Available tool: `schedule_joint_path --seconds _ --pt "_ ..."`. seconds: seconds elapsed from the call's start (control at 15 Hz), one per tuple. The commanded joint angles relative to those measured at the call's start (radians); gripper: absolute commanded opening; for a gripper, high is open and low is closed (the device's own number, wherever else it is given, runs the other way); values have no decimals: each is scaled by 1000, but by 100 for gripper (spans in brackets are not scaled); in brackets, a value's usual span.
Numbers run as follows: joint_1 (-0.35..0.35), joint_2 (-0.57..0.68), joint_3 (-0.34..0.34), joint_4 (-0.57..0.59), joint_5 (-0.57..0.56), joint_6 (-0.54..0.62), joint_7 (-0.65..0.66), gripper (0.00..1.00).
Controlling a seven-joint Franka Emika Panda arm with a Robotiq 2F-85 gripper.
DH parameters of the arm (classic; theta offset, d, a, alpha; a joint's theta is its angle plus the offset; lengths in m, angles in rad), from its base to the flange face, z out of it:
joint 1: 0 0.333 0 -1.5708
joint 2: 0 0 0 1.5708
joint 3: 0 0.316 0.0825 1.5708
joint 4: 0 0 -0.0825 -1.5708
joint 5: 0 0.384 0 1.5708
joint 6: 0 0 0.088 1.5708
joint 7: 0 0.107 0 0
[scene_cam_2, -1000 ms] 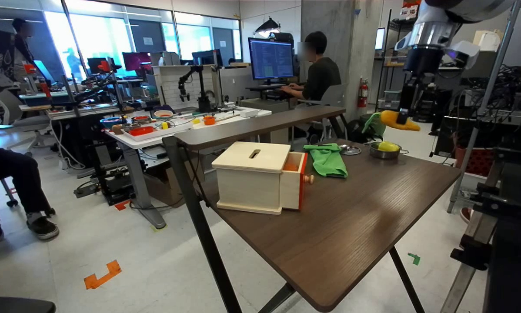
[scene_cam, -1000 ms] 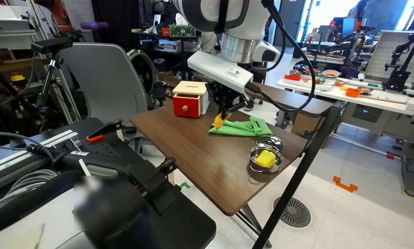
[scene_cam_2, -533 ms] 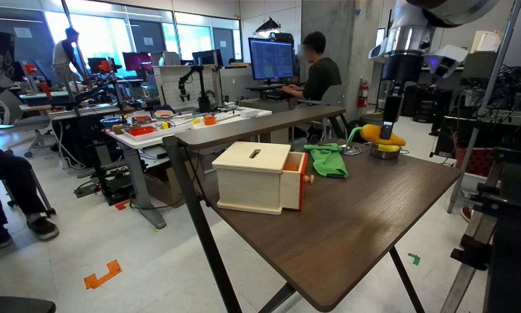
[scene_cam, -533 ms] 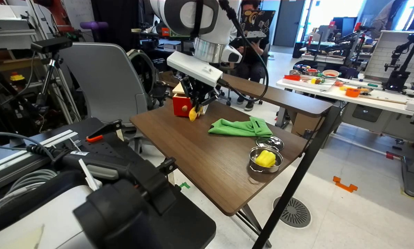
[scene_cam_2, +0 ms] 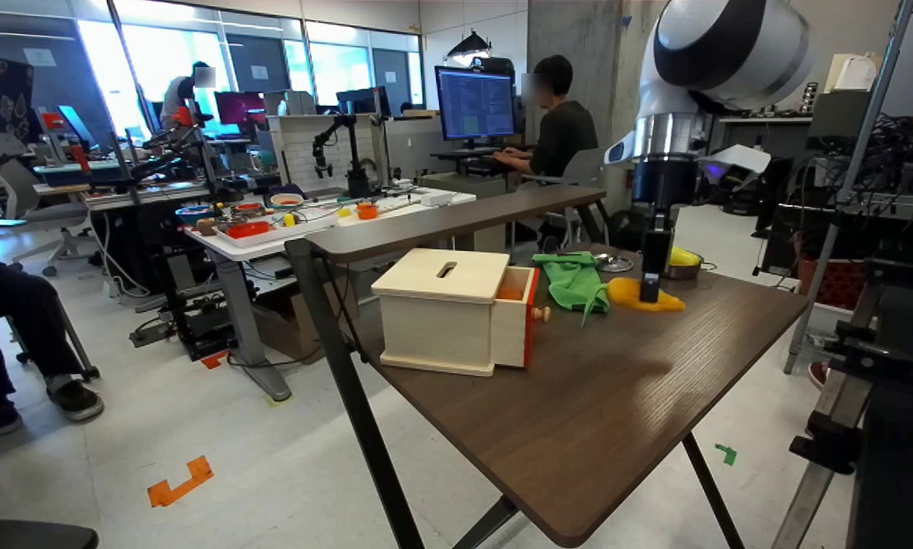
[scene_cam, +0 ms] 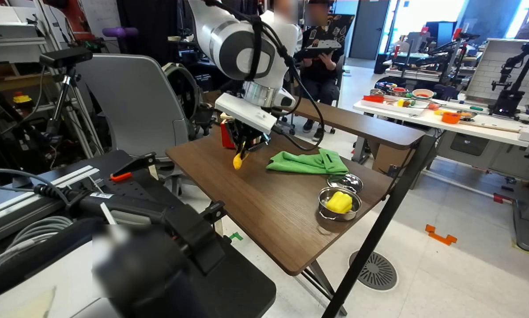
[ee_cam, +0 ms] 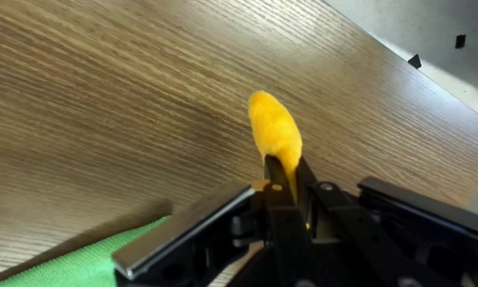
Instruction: Pick up the carrot plush toy and put it on the left side of the table
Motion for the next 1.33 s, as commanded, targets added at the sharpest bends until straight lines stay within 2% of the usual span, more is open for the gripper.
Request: schedule_joint_path --seconds 0.0,0.2,0.27,0.4,0.73,0.93,1.13,1.2,1.27 --pt "15 114 -20 134 -50 -84 18 2" --pt "18 168 -24 193 -77 -125 27 2" --pt "19 179 -24 208 -85 -136 31 34" --pt "19 195 -24 231 -98 -154 38 42" --pt "17 154 -22 215 -100 -142 46 78" --pt "2 68 -10 143 -86 -134 45 100" --pt "4 -15 -27 72 -96 -179 63 100" --pt "4 73 -13 153 -78 -138 39 100" --pt "5 45 -18 130 -77 -153 42 100"
